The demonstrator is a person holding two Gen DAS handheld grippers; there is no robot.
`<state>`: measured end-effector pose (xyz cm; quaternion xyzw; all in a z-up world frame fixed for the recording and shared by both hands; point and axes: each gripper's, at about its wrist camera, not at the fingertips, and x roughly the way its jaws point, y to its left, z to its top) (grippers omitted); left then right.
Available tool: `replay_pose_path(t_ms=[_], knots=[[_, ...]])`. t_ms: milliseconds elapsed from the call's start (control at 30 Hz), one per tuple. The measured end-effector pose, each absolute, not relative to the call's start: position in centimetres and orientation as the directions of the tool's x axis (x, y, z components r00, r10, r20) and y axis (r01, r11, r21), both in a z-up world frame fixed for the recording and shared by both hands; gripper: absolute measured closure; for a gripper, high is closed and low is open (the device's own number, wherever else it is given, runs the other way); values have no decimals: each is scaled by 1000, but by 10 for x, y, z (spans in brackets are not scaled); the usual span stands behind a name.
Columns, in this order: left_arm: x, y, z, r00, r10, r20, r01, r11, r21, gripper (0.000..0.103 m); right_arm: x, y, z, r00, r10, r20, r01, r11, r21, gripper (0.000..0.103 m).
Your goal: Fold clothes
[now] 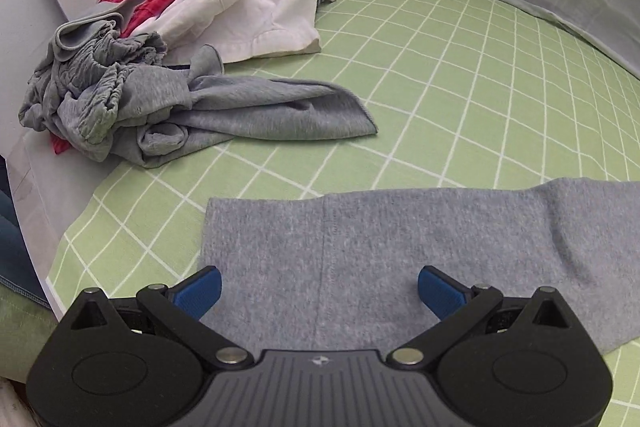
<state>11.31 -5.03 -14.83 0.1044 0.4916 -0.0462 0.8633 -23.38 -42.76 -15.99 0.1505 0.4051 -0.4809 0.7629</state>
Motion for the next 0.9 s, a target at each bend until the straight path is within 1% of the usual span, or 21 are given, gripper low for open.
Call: replay_pose_path(t_ms=[100,267,333,367,400,433,467,500,533,567,633,733,767,833,900], knots=[[128,-37,-152,514,10,-858,209,968,136,0,-232,-417,-159,193,-617,-763,872,464,-155,0],[140,-19,-157,464,-83,-882,191,982,8,0,-225,-402,-160,178,-613,-770,877,453,-158,0],[135,-18,-156,484,-88,-871,192,981,7,2,-221,-399,-162,170,-608,-776,876,454,-163,0],[133,-18,-156,495,-90,-864,196,981,10,5,-218,-397,-163,159,-610,-776,875,451,-176,0],[131,-18,-154,513,-96,-853,201,980,11,13,-216,-395,-164,147,-615,-775,872,450,-192,0],[129,-19,-151,525,-106,-845,213,977,10,26,-214,-394,-164,139,-621,-772,867,452,-208,0],[127,-19,-149,536,-116,-836,226,974,10,36,-211,-392,-164,131,-629,-766,860,456,-227,0],[128,-18,-146,537,-132,-833,240,971,0,58,-209,-389,-163,125,-638,-760,852,462,-247,0],[129,-18,-144,537,-148,-830,253,967,-9,78,-206,-386,-162,127,-643,-755,842,473,-261,0],[130,-18,-143,535,-155,-830,260,966,-13,84,-205,-384,-160,141,-641,-754,833,489,-260,0],[134,-16,-141,564,-124,-816,250,968,27,87,-202,-378,-158,163,-638,-753,818,514,-258,0],[142,-4,-133,634,-22,-773,192,973,131,88,-201,-368,-151,187,-650,-737,802,534,-268,0],[148,5,-130,648,0,-762,167,976,142,88,-202,-365,-149,201,-650,-733,799,542,-262,0],[159,23,-123,665,26,-746,123,982,143,87,-206,-361,-143,233,-643,-730,798,555,-234,0],[170,37,-119,656,12,-755,96,990,99,86,-209,-359,-141,249,-640,-727,793,565,-227,0]])
